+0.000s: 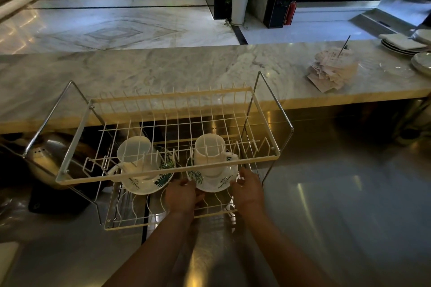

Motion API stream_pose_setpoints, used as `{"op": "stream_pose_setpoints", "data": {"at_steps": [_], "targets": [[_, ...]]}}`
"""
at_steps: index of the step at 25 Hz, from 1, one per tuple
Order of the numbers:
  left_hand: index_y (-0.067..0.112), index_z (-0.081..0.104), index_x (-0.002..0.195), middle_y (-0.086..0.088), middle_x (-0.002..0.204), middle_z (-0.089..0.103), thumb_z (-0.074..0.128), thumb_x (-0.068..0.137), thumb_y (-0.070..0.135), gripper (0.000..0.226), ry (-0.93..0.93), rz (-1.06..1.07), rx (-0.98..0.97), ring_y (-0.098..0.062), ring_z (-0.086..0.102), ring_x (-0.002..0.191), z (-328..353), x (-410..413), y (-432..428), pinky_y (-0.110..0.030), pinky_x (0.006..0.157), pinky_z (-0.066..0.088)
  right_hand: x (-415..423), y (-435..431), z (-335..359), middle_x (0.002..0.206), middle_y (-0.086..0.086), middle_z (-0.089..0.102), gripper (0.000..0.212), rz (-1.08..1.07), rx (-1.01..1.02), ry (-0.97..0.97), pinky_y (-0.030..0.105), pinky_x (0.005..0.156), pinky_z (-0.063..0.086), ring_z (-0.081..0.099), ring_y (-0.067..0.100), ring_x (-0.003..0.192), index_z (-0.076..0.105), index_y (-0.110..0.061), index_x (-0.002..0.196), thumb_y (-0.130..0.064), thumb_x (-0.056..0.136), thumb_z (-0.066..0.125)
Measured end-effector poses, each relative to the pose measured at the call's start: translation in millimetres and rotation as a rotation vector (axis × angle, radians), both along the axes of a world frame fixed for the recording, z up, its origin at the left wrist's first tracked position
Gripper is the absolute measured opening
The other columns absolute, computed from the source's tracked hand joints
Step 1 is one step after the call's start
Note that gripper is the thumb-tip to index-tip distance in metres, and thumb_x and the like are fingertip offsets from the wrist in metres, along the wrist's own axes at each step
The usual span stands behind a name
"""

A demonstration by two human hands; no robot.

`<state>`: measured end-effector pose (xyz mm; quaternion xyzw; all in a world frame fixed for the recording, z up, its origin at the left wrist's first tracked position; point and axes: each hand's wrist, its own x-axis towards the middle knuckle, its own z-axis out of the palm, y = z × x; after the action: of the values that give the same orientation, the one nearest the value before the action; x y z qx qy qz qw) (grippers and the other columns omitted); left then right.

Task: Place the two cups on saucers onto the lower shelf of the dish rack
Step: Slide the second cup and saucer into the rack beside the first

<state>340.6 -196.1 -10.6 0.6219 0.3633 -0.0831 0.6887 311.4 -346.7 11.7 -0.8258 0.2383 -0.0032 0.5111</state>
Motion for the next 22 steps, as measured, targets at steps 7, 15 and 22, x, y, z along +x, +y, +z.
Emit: {"op": "stream_pose_setpoints", "data": {"at_steps": [7, 15, 22], "targets": [[0.004, 0.065, 0.105, -0.025, 0.108, 0.070, 0.065, 0.087, -0.003, 0.020, -0.027, -0.023, 0.103, -0.042, 0.072, 0.089, 4.4, -6.6, -17.3, -0.044, 0.066, 0.063, 15.3, 9.3, 16.5, 0.131, 0.013, 0.060, 0.036, 0.026, -0.156, -0.047, 0.039, 0.099, 0.048, 0.060, 0.029, 0.120, 0.055, -0.009, 0.133, -0.018, 0.098, 0.057], [0.002, 0.073, 0.101, -0.023, 0.099, 0.073, 0.065, 0.086, -0.005, 0.019, -0.051, -0.166, 0.169, -0.032, 0.073, 0.078, 1.7, 12.8, 3.9, -0.041, 0.066, 0.064, 15.3, 3.5, 14.6, 0.121, 0.007, 0.067, 0.030, 0.042, -0.181, -0.121, 0.030, 0.082, 0.050, 0.062, 0.016, 0.102, 0.066, -0.014, 0.122, -0.031, 0.099, 0.056], [0.014, 0.067, 0.105, -0.015, 0.104, 0.074, 0.070, 0.088, 0.012, 0.018, -0.066, -0.161, 0.234, -0.036, 0.074, 0.091, -0.2, 0.5, -6.5, -0.052, 0.076, 0.064, 22.7, -2.6, 20.4, 0.105, 0.009, 0.074, 0.033, 0.165, -0.236, -0.105, 0.029, 0.076, 0.053, 0.070, 0.021, 0.093, 0.073, -0.012, 0.114, -0.036, 0.099, 0.054]]}}
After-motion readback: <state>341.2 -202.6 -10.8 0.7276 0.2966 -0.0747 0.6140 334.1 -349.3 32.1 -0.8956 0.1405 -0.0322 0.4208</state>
